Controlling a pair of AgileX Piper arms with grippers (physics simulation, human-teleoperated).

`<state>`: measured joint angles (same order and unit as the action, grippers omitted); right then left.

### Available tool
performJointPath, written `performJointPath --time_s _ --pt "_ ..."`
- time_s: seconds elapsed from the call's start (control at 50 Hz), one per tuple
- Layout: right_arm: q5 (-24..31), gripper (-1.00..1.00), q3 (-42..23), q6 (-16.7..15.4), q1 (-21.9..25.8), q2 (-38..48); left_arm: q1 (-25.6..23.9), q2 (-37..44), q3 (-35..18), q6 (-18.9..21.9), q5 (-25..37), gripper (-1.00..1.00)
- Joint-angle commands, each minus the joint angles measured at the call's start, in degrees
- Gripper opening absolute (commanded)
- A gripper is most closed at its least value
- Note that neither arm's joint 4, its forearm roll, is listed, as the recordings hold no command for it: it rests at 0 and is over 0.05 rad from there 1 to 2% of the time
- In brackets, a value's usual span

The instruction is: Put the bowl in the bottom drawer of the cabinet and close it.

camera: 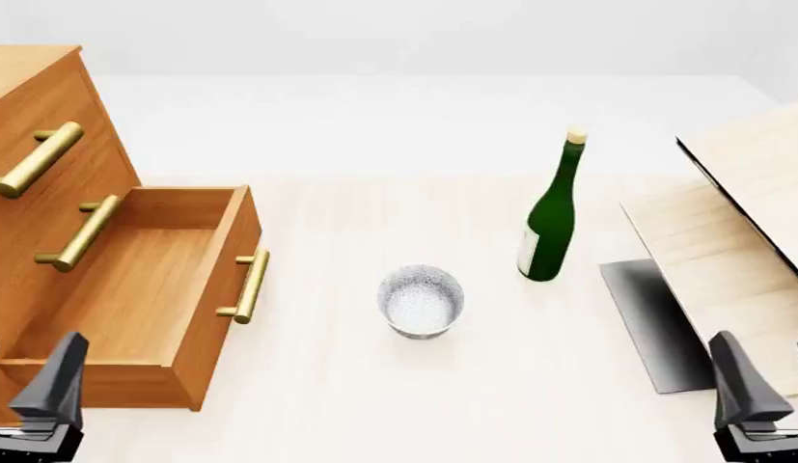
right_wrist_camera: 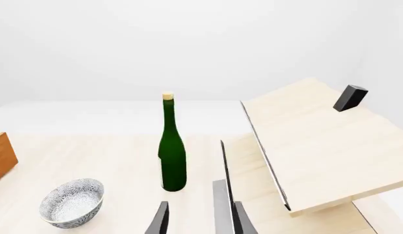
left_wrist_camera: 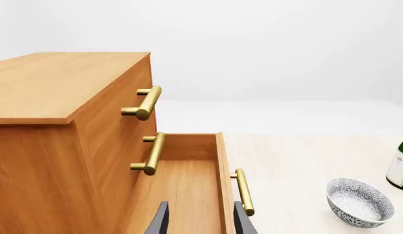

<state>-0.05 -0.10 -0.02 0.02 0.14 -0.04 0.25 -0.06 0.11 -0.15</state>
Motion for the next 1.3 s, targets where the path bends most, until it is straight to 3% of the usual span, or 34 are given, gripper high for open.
performJointPath --time_s 0.02,0.64,0.68,0.92,1.08,1.3 --pt "-0.08 1.0 -0.15 -0.04 0.02 0.21 -0.34 0.58 -0.15 0.45 -0.34 1.0" --pt "-0.07 1.0 -0.15 -0.03 0.02 0.23 -3.13 2.02 -1.31 1.47 -0.42 1.0" --pt "-0.07 1.0 -0.15 -0.03 0.02 0.23 -5.37 4.21 -2.44 3.33 -2.05 1.0" --pt "-0.07 1.0 -0.15 -0.04 0.03 0.23 -8.76 9.35 -6.51 4.83 -3.9 1.0" --pt "-0.07 1.0 -0.15 -0.03 0.02 0.23 -11.75 17.48 -9.47 7.38 -7.96 1.0" --pt "-0.07 1.0 -0.15 -0.05 0.04 0.23 -13.2 21.8 -14.6 8.16 -5.15 1.0"
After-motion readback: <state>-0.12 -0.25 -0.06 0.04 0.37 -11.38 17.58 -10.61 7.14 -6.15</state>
